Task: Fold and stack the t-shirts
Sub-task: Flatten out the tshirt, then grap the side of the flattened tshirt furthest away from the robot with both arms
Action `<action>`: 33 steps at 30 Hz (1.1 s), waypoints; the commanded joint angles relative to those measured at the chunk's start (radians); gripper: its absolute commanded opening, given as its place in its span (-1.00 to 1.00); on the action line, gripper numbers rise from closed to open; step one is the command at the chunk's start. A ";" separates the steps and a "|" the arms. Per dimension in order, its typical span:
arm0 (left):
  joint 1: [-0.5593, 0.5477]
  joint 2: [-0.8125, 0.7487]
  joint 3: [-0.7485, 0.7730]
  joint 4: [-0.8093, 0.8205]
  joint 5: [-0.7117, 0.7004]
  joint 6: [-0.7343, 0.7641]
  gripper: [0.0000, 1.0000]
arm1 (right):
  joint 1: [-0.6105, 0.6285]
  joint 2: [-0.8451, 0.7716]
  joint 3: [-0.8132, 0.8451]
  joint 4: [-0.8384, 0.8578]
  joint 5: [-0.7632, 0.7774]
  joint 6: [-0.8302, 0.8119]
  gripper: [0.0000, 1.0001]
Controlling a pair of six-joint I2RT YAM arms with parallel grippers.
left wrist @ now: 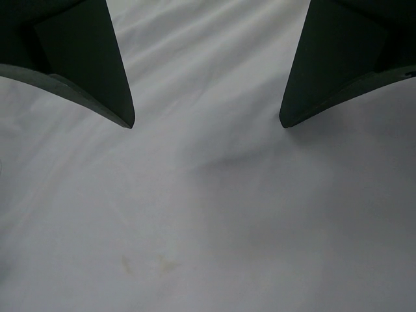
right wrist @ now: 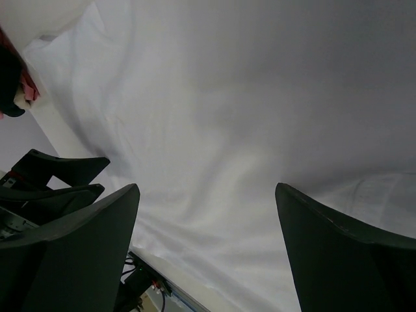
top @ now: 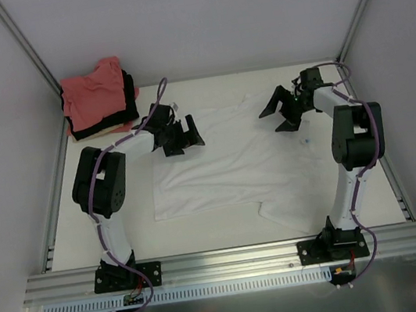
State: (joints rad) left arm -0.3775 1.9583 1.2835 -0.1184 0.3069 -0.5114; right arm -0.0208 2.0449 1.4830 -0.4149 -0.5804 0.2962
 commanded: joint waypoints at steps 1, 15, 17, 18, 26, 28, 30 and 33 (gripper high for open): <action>0.011 -0.027 -0.053 0.000 0.049 -0.033 0.97 | -0.002 -0.038 -0.073 -0.002 0.007 0.015 0.81; -0.001 -0.320 -0.491 0.149 0.060 -0.098 0.97 | -0.004 -0.287 -0.470 -0.028 0.116 -0.063 0.81; -0.009 -0.367 -0.539 0.158 0.058 -0.110 0.97 | -0.005 -0.360 -0.522 -0.044 0.148 -0.071 0.82; -0.018 -0.421 -0.584 0.160 0.052 -0.114 0.97 | -0.005 -0.388 -0.538 -0.047 0.155 -0.075 0.82; -0.038 -0.699 -0.609 0.053 0.000 -0.093 0.97 | -0.021 -0.545 -0.428 -0.110 0.237 -0.095 0.83; -0.037 -0.731 -0.552 -0.002 -0.006 -0.069 0.97 | -0.024 -0.488 -0.278 -0.130 0.237 -0.098 0.83; -0.038 -0.740 -0.508 -0.027 0.000 -0.059 0.97 | -0.030 -0.358 -0.158 -0.169 0.217 -0.095 0.82; -0.043 -0.760 -0.489 -0.046 0.023 -0.058 0.97 | -0.031 -0.161 0.049 -0.183 0.174 -0.068 0.78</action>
State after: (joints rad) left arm -0.4129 1.2266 0.7593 -0.1036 0.3290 -0.5922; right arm -0.0437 1.7332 1.4139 -0.5579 -0.3851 0.2203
